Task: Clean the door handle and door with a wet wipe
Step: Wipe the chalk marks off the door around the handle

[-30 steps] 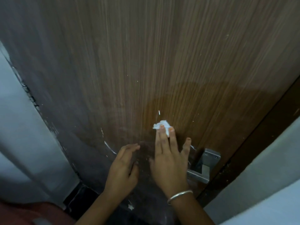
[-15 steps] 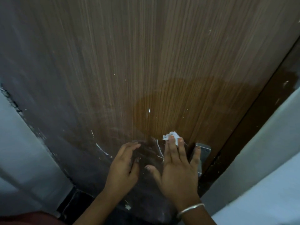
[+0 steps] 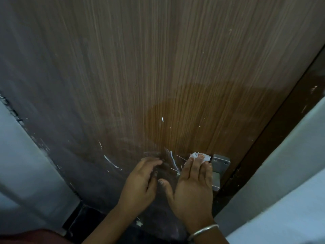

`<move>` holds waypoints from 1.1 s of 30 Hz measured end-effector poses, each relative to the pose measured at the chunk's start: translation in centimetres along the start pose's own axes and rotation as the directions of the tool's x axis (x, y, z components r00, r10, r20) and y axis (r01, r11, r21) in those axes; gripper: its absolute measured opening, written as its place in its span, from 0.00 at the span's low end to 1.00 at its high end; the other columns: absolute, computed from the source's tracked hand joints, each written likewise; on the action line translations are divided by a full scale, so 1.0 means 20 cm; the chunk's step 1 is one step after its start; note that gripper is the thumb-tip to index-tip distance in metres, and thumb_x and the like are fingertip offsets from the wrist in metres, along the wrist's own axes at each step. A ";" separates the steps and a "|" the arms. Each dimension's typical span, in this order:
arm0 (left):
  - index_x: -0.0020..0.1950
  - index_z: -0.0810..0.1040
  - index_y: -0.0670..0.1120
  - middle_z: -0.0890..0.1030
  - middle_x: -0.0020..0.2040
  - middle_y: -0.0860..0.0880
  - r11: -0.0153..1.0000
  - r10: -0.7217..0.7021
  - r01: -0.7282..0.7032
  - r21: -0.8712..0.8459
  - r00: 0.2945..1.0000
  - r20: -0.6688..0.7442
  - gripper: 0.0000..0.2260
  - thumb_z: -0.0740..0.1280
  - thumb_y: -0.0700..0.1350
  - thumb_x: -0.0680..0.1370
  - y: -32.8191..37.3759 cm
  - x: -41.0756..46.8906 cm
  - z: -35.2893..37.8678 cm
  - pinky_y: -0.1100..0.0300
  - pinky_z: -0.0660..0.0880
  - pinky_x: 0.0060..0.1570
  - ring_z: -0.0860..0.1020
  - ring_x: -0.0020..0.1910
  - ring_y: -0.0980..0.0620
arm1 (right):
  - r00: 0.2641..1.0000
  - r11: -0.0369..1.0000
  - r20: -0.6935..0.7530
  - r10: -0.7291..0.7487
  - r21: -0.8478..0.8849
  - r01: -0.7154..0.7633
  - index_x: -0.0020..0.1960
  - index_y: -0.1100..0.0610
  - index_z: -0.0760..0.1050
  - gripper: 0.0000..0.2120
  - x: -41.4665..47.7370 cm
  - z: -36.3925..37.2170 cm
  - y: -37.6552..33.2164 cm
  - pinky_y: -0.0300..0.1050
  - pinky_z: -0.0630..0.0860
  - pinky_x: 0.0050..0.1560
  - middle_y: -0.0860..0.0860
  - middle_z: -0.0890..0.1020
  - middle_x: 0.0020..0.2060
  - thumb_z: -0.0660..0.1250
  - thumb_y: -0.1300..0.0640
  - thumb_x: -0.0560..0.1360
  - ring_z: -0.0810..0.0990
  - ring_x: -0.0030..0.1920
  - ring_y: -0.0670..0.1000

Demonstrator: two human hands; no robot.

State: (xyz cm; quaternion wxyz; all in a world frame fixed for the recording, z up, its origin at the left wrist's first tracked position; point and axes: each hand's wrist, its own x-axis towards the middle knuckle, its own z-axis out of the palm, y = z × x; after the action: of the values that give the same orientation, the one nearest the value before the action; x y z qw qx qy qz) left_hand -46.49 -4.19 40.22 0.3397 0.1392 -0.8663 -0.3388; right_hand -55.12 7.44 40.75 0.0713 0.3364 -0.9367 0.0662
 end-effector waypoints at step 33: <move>0.57 0.75 0.46 0.82 0.48 0.46 0.942 0.250 -0.260 0.213 0.966 0.073 0.11 0.62 0.46 0.76 -0.04 0.26 0.23 0.60 0.78 0.45 0.80 0.47 0.51 | 0.841 0.959 -0.485 -0.241 0.013 0.283 0.67 0.59 0.64 0.30 0.07 0.18 0.30 0.56 0.51 0.72 0.59 0.69 0.68 0.60 0.41 0.72 0.64 0.69 0.56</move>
State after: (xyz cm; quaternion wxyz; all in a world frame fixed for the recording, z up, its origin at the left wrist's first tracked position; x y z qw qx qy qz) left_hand -53.40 -4.96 39.76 0.3435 0.0554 -0.9167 -0.1967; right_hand -60.38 10.63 37.06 0.2946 0.4372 -0.8313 0.1762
